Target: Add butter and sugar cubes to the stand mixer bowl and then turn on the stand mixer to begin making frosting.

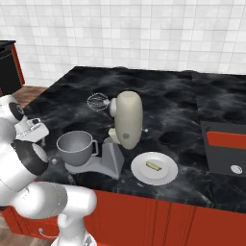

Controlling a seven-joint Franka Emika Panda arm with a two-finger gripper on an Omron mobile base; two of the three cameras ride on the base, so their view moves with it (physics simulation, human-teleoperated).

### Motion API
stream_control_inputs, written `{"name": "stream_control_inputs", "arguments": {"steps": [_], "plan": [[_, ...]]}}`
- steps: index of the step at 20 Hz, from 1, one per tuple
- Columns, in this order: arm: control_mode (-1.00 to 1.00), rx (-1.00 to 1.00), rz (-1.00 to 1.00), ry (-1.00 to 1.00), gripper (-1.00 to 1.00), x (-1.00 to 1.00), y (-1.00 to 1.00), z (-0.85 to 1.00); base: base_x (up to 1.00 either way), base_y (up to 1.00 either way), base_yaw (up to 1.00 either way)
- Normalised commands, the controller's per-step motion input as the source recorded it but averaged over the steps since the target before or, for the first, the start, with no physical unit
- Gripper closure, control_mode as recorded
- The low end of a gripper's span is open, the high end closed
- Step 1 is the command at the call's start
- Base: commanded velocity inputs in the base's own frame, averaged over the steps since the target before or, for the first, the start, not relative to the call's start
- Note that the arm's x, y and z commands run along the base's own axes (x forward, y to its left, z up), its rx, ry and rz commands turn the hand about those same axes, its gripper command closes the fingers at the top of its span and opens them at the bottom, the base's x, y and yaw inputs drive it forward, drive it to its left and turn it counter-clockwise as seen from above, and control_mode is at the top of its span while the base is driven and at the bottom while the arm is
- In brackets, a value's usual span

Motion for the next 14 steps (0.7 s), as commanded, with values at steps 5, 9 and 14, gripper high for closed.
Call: {"name": "stream_control_inputs", "arguments": {"steps": [5, 9, 14], "plan": [[-1.00, -0.17, 0.21, 0.06, -1.00, 0.00, 0.00, -0.02, 0.00, 0.00, 0.00], [-1.00, -0.01, 0.16, -0.03, -1.00, 0.00, 0.00, -0.12, 0.00, 0.00, 0.00], [-1.00, 0.00, 0.05, -0.05, -1.00, 0.00, 0.00, -0.23, 0.00, 0.00, 0.00]]}}
